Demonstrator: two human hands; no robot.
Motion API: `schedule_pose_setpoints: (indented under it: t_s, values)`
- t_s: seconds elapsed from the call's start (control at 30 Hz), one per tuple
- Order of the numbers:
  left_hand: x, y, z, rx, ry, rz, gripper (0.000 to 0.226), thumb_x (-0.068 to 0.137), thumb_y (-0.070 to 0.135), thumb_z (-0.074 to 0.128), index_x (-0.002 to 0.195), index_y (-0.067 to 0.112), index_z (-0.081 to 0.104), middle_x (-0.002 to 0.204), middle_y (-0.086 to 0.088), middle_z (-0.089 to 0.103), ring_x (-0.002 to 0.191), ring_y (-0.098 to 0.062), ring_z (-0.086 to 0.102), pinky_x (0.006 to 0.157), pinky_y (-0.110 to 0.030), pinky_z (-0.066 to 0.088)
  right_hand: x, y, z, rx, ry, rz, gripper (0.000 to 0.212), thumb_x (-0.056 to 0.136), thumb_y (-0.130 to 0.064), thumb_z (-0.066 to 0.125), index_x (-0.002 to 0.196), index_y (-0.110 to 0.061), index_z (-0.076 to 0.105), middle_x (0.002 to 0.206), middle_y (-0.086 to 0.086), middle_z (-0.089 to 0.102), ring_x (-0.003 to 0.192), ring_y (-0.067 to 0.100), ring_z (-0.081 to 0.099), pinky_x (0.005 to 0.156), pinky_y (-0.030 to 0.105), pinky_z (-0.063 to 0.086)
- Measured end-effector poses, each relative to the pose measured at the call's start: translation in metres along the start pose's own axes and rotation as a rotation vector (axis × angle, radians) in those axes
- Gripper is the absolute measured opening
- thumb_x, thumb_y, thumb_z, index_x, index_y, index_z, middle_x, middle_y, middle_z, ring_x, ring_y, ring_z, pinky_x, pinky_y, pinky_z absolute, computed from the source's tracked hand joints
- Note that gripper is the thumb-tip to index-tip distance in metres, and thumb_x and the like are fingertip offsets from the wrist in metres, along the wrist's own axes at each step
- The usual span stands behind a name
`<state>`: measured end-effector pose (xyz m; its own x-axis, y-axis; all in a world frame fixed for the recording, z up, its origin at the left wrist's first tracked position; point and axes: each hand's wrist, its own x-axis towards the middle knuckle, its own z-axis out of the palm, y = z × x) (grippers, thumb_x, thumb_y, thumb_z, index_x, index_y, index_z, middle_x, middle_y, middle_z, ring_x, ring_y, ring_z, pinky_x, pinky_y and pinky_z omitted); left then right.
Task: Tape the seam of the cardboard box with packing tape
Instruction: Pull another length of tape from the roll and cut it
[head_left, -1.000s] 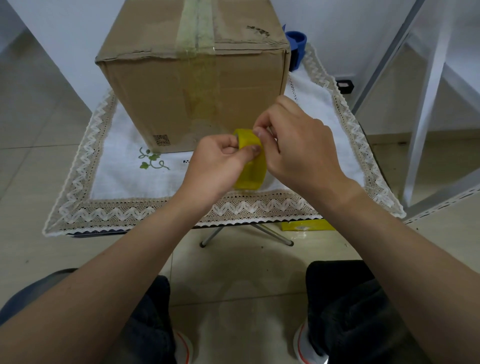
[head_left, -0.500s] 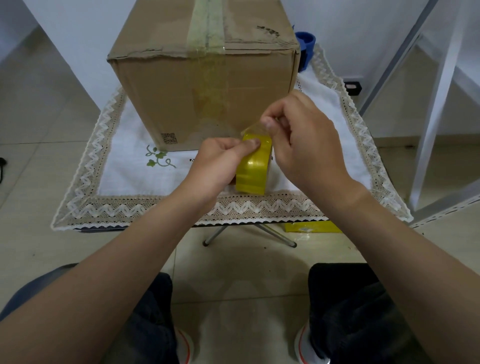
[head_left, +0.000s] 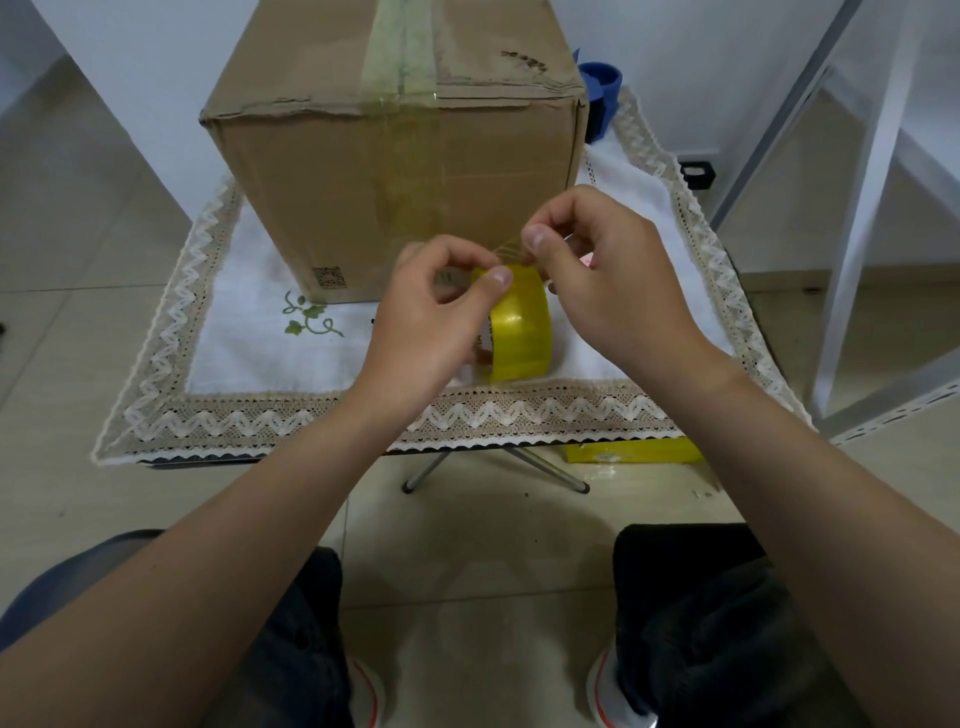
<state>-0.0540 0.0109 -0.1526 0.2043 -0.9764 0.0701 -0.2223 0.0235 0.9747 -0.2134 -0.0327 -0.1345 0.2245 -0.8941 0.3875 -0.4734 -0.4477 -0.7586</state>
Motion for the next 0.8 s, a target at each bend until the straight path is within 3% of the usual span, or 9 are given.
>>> schedule_pose_setpoints:
  t_s: [0.07,0.17,0.3,0.4,0.57,0.67,0.8]
  values:
    - [0.0,0.001,-0.002,-0.036,-0.001,0.004,0.004,0.097,0.022,0.071,0.095,0.018,0.072,0.12,-0.014,0.06,0.101,-0.015,0.071,0.055,-0.044,0.065,0.0,0.0,0.0,0.004,0.0,0.004,0.008,0.101,-0.018,0.063,0.093,-0.02,0.066,0.086,-0.003,0.073,0.073,0.012,0.065,0.068,0.025,0.052]
    - [0.0,0.002,-0.003,-0.07,0.009,0.004,0.011,0.1,0.02,0.067,0.095,0.012,0.073,0.119,-0.021,0.061,0.098,-0.021,0.073,0.05,-0.038,0.063,0.0,0.0,0.0,0.02,-0.008,0.014,0.007,0.099,-0.019,0.064,0.093,-0.018,0.067,0.086,0.0,0.073,0.074,0.02,0.066,0.068,0.031,0.053]
    - [0.001,0.002,-0.005,-0.049,0.037,0.057,0.016,0.103,0.021,0.061,0.096,0.016,0.074,0.119,-0.013,0.059,0.095,-0.025,0.073,0.05,-0.038,0.063,-0.001,-0.002,0.0,0.056,-0.007,0.009,0.006,0.093,-0.015,0.072,0.093,-0.018,0.067,0.083,-0.003,0.07,0.073,0.016,0.065,0.064,0.019,0.051]
    - [0.002,0.001,-0.007,-0.004,0.022,0.1,0.014,0.104,0.023,0.06,0.102,0.017,0.073,0.116,-0.008,0.063,0.089,-0.021,0.074,0.054,-0.047,0.064,-0.002,-0.001,-0.001,0.055,-0.006,-0.008,0.008,0.091,-0.013,0.075,0.093,-0.016,0.067,0.083,-0.006,0.069,0.076,0.012,0.065,0.066,0.02,0.053]
    - [0.003,-0.001,-0.008,0.092,-0.032,0.154,0.01,0.103,0.024,0.06,0.105,0.021,0.069,0.101,0.007,0.073,0.095,-0.017,0.073,0.076,-0.053,0.063,-0.002,0.002,-0.001,0.043,0.003,-0.048,0.005,0.092,-0.012,0.074,0.093,-0.012,0.069,0.089,-0.002,0.072,0.086,0.013,0.07,0.08,0.037,0.06]
    - [0.005,-0.004,-0.008,0.148,-0.025,0.197,0.007,0.103,0.022,0.06,0.103,0.021,0.067,0.099,0.011,0.071,0.1,-0.013,0.069,0.088,-0.05,0.058,-0.002,0.004,0.001,0.038,-0.017,-0.071,0.007,0.093,-0.012,0.074,0.093,-0.015,0.067,0.09,0.0,0.073,0.082,0.015,0.071,0.076,0.042,0.061]
    - [0.007,-0.009,-0.007,0.194,0.007,0.186,0.012,0.105,0.025,0.057,0.104,0.017,0.066,0.097,0.007,0.072,0.097,-0.012,0.069,0.088,-0.05,0.056,-0.002,0.008,0.005,0.013,-0.022,-0.063,0.011,0.094,-0.016,0.073,0.092,-0.023,0.065,0.088,-0.003,0.073,0.076,0.022,0.072,0.072,0.048,0.059]
